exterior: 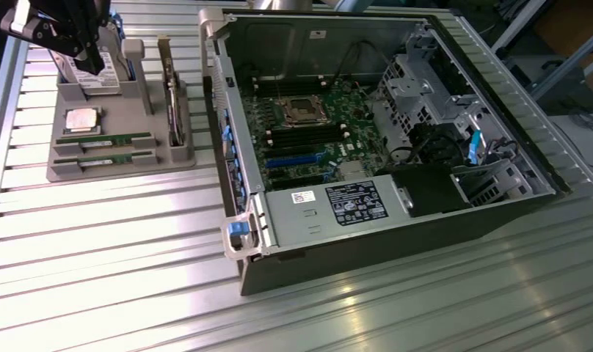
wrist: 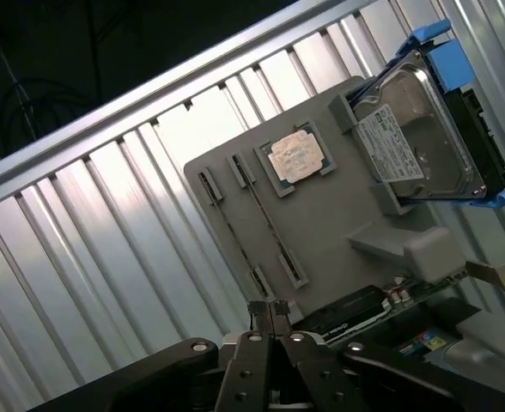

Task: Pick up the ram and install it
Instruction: 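Pick up the ram and move it above insertion slot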

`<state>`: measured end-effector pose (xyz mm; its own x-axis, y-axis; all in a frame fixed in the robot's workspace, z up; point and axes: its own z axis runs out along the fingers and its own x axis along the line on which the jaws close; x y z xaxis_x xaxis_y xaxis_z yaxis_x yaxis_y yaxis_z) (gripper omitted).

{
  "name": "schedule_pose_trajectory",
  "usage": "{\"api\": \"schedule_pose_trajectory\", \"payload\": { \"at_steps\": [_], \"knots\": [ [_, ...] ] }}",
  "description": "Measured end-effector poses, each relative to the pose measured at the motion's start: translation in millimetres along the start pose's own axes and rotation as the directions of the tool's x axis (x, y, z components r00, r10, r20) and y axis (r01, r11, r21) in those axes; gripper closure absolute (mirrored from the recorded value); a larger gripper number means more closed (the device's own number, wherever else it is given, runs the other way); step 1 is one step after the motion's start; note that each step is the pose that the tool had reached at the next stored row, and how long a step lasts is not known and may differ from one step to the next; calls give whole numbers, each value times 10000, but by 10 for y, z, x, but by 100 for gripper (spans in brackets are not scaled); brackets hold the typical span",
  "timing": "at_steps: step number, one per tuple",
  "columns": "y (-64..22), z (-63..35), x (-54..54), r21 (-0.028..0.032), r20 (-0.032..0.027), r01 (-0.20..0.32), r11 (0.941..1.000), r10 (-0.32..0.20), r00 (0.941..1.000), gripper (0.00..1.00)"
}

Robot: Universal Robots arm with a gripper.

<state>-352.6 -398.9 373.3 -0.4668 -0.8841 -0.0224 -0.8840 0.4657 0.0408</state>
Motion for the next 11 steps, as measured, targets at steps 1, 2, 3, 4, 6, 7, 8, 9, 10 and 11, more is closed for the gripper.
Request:
{"api": "schedule_pose_trajectory", "payload": {
  "at_steps": [1,2,3,4,6,7,8,9,10,11],
  "knots": [
    [0,0,0,-2,-4,91,10000,-91,10000,89],
    [0,0,0,-3,-7,150,9999,-150,9999,89],
    [0,0,0,-5,-9,208,9998,-208,9998,89],
    [0,0,0,-6,-11,270,9996,-270,9996,89],
    [0,0,0,-12,-20,491,9988,-491,9988,89],
    [0,0,0,-15,-25,612,9981,-613,9981,89],
    [0,0,0,-16,-27,664,9978,-664,9978,89],
    [0,0,0,-18,-30,743,9972,-743,9972,89],
    [0,0,0,-20,-33,812,9967,-812,9967,89],
    [0,0,0,-21,-34,857,9963,-857,9963,89]
  ]
}}
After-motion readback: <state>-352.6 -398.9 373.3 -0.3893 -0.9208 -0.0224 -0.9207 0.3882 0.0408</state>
